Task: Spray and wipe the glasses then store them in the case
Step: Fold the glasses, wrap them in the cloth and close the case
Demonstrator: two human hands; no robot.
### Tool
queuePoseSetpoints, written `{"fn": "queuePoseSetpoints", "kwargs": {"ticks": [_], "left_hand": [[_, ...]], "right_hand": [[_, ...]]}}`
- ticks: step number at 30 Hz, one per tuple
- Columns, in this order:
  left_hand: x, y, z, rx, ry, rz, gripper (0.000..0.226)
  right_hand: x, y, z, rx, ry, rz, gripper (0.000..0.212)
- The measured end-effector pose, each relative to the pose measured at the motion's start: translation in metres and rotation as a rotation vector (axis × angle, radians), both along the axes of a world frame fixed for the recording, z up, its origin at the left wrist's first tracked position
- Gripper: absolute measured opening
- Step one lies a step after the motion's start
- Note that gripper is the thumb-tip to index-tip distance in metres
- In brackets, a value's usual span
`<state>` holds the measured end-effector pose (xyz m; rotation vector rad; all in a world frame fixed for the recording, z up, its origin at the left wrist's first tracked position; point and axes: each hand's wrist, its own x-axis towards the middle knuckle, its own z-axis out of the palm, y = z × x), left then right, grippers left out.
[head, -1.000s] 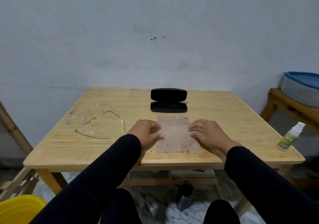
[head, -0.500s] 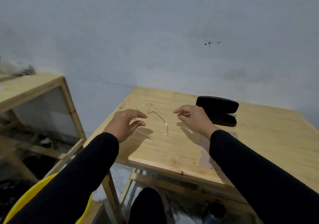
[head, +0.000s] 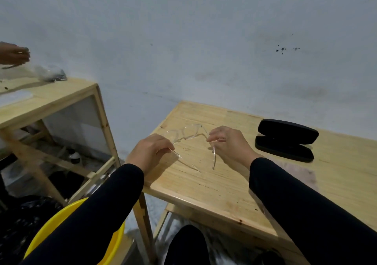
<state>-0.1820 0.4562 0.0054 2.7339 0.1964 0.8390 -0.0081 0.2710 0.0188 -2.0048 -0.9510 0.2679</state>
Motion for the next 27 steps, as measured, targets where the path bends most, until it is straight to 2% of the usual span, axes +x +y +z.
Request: {"fn": "queuePoseSetpoints", "kwargs": {"ticks": [4,7,12,17,22,27], "left_hand": [[0.010,0.000,0.001,-0.085,-0.137,0.032,0.015],[0.022,-0.009,0.009,-0.191,-0.239,0.044,0.018],[0.050,-0.040,0.022,-0.379,-0.290,0.001,0.015],[0.082,-0.088,0.033,-0.590,-0.243,-0.066,0.011],[0.106,-0.142,0.030,-0.652,-0.177,-0.203,0.012],[0.116,-0.177,0.018,-0.668,-0.087,-0.292,0.014]], "right_hand": [[0.005,-0.004,0.012,0.040,-0.116,0.011,0.019],[0.007,-0.015,0.025,0.089,-0.129,-0.024,0.015],[0.018,-0.054,0.042,0.198,-0.109,-0.149,0.012],[0.025,-0.121,0.051,0.212,-0.119,-0.281,0.016],[0.020,-0.189,0.052,0.193,-0.121,-0.417,0.025],[0.011,-0.231,0.044,0.186,-0.106,-0.508,0.023]]}}
